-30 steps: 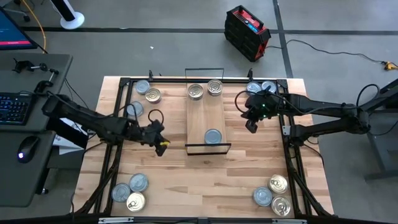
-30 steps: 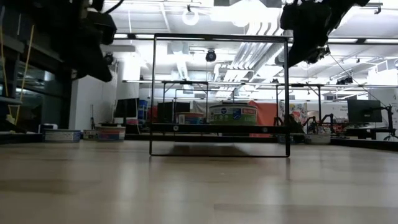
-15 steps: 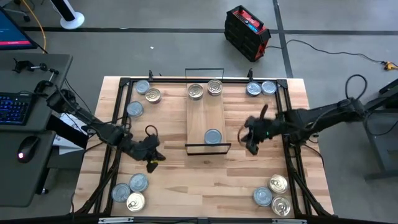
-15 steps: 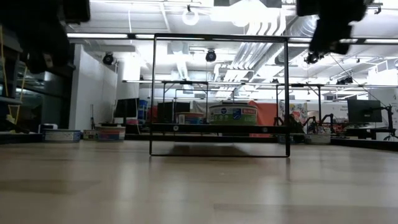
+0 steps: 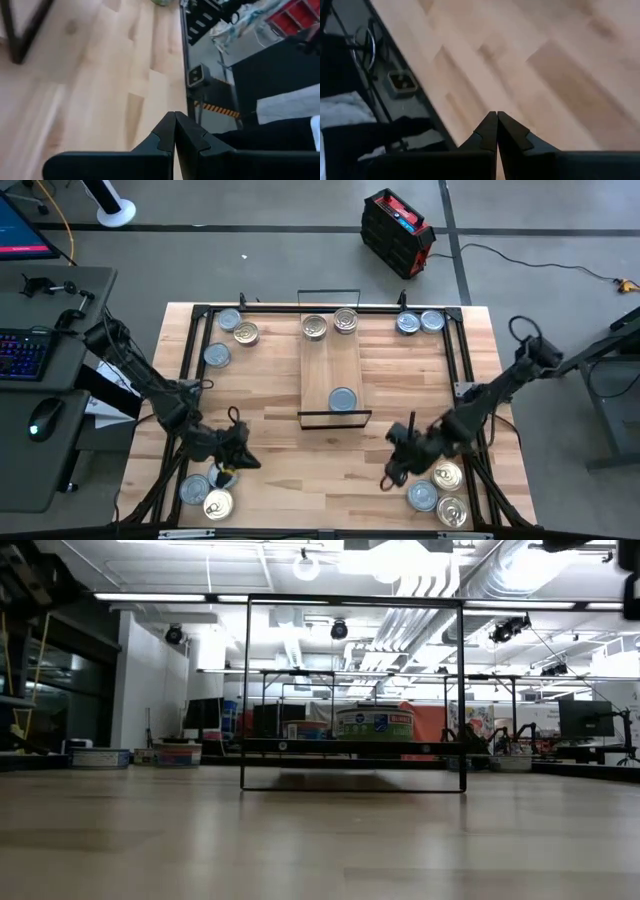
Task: Stack canned seafood by type on shelf
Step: Stack the blue pink tuna can on top of the other blue pink tuna can on the shelf
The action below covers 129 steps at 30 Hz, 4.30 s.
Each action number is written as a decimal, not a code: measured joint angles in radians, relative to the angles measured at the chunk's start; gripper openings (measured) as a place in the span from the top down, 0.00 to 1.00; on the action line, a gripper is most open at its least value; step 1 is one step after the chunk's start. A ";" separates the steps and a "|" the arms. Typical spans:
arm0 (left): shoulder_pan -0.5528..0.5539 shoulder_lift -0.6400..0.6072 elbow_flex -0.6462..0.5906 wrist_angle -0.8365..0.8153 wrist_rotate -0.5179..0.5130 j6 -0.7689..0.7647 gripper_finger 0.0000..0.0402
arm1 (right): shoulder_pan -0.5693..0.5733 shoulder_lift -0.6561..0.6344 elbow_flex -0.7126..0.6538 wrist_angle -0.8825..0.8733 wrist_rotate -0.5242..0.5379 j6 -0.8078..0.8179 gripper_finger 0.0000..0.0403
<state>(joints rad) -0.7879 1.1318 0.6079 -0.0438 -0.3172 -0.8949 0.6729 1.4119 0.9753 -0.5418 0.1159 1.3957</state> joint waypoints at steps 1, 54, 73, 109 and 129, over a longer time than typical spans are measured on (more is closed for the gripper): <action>-0.009 0.016 0.000 0.022 0.000 -0.004 1.00 | 0.014 0.024 0.024 -0.002 -0.003 0.001 1.00; 0.100 0.487 0.375 0.116 -0.206 0.006 1.00 | 0.257 0.231 0.270 -0.705 -0.218 0.407 1.00; 0.094 0.487 0.375 0.123 -0.206 -0.001 1.00 | 0.213 0.231 0.040 -0.602 -0.354 0.424 1.00; -0.035 0.400 0.375 -0.066 -0.276 -0.054 1.00 | 0.016 0.393 0.107 0.028 0.019 0.232 1.00; 0.051 0.618 0.375 0.206 -0.281 0.072 1.00 | -0.031 0.614 0.712 -0.243 0.250 -0.406 1.00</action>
<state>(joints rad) -0.7373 1.7502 0.9829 0.1619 -0.5982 -0.8228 0.6420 2.0262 1.6869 -0.7849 0.3664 0.9902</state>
